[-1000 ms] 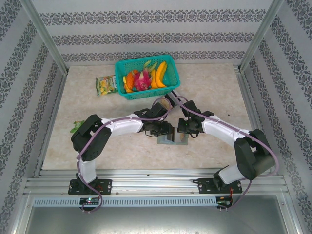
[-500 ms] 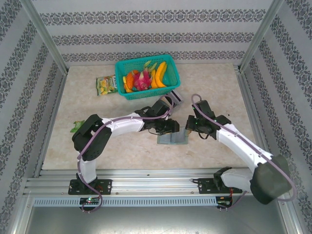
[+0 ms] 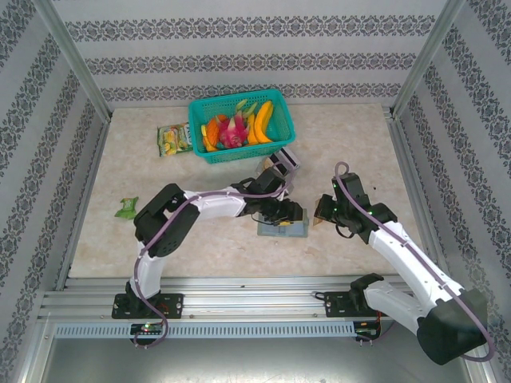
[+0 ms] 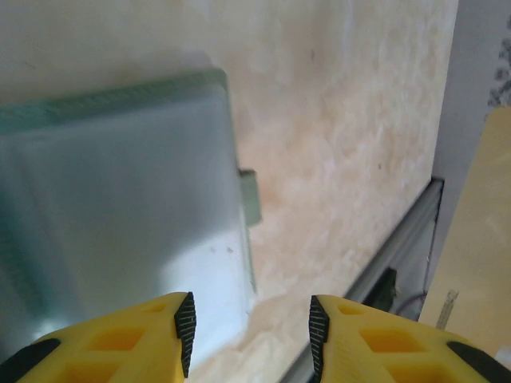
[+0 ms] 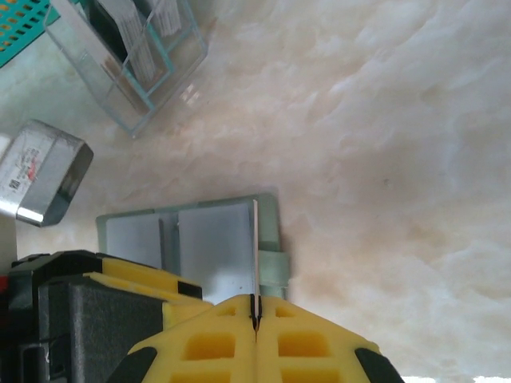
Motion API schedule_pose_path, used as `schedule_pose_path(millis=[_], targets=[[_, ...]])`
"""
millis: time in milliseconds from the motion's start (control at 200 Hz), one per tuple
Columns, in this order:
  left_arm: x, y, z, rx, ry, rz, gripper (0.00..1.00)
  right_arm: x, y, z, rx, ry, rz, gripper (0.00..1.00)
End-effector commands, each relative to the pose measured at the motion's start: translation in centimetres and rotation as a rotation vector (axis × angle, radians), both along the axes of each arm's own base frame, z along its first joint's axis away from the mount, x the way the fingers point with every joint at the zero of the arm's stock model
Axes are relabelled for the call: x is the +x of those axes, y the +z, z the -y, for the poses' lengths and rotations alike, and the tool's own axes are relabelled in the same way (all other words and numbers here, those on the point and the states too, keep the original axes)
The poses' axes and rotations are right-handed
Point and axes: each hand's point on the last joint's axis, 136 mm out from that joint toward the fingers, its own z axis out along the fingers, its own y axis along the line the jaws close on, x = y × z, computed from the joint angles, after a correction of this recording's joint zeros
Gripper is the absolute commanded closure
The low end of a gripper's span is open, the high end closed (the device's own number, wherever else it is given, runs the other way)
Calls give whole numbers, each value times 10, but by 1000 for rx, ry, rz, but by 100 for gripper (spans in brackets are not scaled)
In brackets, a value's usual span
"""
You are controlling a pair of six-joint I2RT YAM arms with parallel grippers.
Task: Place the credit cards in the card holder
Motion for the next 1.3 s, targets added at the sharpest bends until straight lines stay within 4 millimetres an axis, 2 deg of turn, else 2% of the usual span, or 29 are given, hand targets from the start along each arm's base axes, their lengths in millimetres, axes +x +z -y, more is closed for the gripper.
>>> schedule_pose_path(millis=[0,150,250,330,535,660,774,924,1084,1219,1294], targets=[[14,33,-20,-2,119,129,53,4,1,-17,97,19,1,100],[22,45,-38,-36,185,145,50,8,2,-39,201,68,10,100],[32,54,-46,-158,251,119,46,12,6,-56,288,101,24,100],[44,68,-52,-297,297,114,41,15,11,-65,343,114,38,100],[54,96,-44,-576,242,52,41,23,40,-84,518,164,97,100],[57,119,-37,-711,202,53,46,26,47,-85,589,167,102,100],[57,123,-37,-735,201,58,52,30,48,-79,616,134,112,100],[52,126,-39,-711,184,73,54,32,46,-70,634,105,108,100],[49,132,-38,-719,164,83,63,33,46,-68,668,94,117,100],[49,127,-37,-703,160,71,61,36,51,-72,711,104,127,100],[50,125,-37,-694,167,64,56,36,57,-71,722,104,144,100]])
